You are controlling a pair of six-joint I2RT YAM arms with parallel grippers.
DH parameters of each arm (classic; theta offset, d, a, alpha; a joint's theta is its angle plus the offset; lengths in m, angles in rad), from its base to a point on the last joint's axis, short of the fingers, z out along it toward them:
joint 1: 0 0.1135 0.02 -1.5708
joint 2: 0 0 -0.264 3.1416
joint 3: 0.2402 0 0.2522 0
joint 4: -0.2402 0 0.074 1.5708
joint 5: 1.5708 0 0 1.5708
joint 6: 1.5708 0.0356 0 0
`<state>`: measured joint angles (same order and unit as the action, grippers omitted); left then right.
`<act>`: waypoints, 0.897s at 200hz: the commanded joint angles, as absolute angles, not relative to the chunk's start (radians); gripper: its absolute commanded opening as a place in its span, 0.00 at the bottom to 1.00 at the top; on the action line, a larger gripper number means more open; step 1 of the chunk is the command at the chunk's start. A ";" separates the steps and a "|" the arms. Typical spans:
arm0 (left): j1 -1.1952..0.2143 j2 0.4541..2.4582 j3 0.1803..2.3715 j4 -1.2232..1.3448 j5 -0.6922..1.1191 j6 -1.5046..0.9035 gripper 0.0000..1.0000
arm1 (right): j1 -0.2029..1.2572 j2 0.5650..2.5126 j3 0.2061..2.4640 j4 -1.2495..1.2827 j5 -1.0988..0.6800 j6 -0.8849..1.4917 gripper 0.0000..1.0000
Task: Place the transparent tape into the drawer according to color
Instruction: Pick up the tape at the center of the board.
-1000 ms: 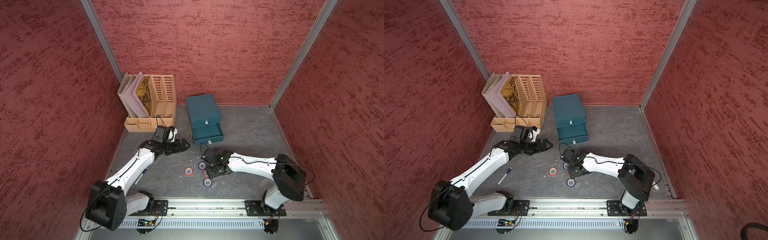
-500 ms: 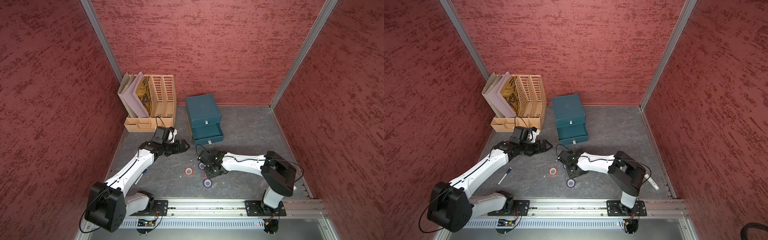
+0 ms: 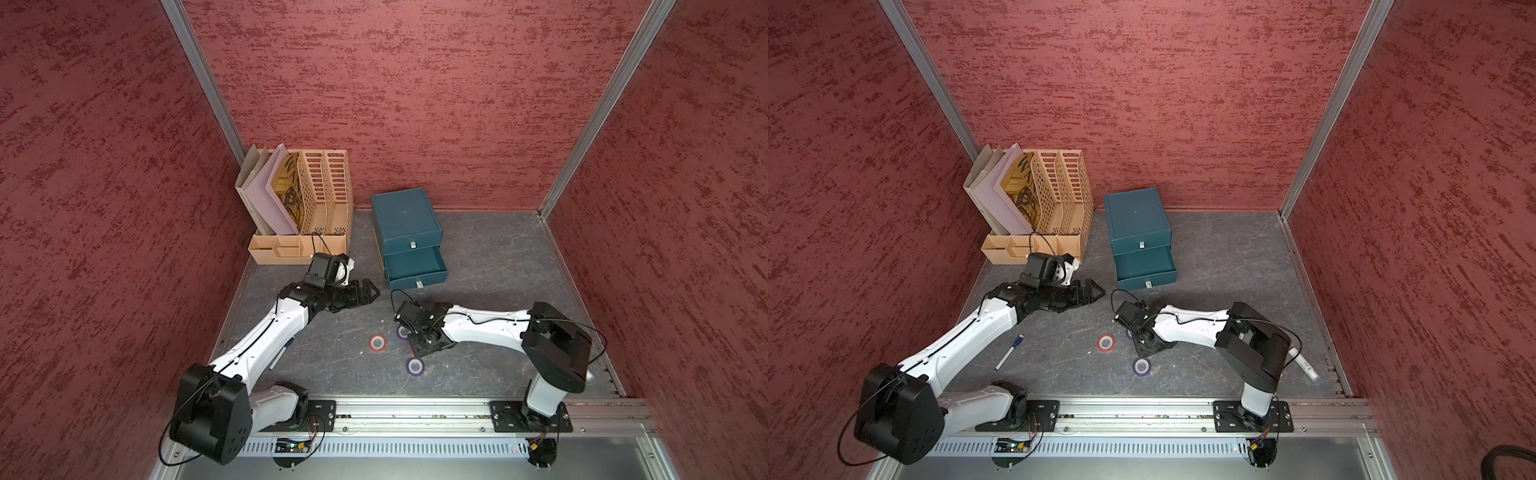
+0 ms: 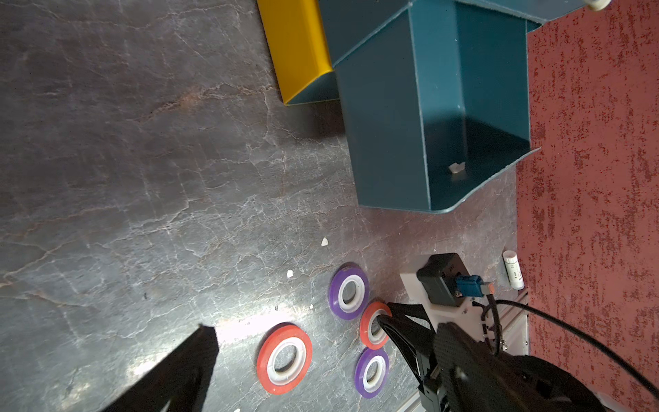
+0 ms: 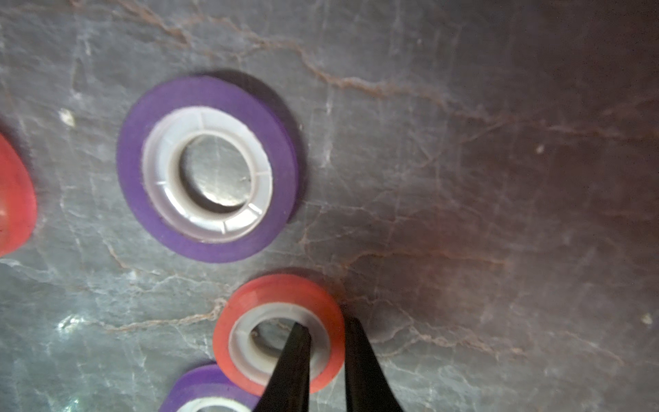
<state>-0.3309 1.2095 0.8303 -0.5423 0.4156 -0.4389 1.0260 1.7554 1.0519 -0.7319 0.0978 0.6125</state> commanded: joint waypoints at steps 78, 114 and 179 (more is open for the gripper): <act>-0.377 1.231 0.822 -0.561 0.373 -0.418 1.00 | 1.017 1.558 1.096 -0.823 0.218 0.669 0.01; -0.415 1.247 0.820 -0.566 0.345 -0.413 1.00 | 0.973 1.473 1.168 -0.882 0.261 0.635 0.00; -0.465 1.247 0.780 -0.554 0.299 -0.421 1.00 | 0.826 1.445 1.316 -0.832 0.307 0.520 0.00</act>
